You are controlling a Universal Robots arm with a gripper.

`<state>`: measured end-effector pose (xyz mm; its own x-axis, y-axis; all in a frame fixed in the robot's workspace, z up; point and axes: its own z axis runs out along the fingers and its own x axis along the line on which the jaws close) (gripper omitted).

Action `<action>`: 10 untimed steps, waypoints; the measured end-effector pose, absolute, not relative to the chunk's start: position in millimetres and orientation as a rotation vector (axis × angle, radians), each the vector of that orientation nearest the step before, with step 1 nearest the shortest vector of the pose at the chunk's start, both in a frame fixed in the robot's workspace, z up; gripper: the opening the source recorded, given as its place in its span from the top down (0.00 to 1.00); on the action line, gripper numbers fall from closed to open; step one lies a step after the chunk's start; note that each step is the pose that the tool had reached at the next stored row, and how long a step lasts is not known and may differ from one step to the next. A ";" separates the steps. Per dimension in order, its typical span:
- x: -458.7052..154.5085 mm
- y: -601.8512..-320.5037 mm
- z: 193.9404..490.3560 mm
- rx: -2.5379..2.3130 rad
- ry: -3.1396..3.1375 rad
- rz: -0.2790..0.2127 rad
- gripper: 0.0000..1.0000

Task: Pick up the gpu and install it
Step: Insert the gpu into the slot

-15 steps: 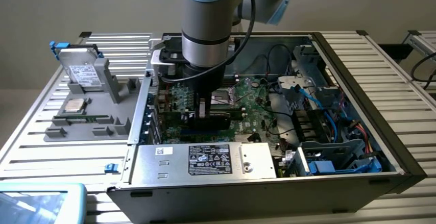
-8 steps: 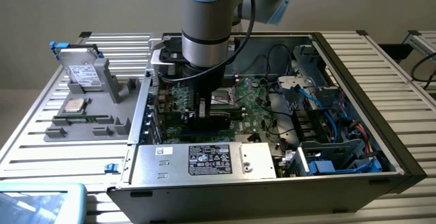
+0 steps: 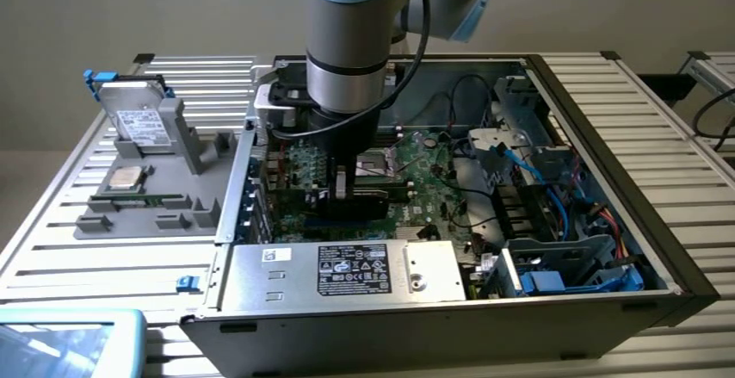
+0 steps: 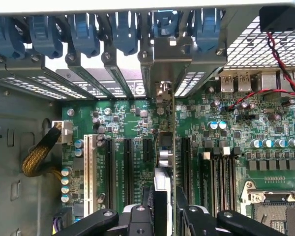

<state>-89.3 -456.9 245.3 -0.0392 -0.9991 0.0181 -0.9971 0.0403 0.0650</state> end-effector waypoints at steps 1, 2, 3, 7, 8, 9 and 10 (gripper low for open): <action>-89.3 -456.9 245.3 2.136 -2.223 -0.053 0.72; -89.3 -456.9 245.3 2.136 -2.223 -0.053 0.72; -89.3 -456.9 245.3 2.136 -2.223 -0.053 0.72; -89.6 -456.9 245.3 2.136 -2.223 -0.053 0.72; -89.7 -456.9 245.3 2.136 -2.223 -0.053 0.72; -89.8 -456.9 245.2 2.136 -2.223 -0.053 0.72; -89.8 -456.9 245.2 2.136 -2.223 -0.053 0.72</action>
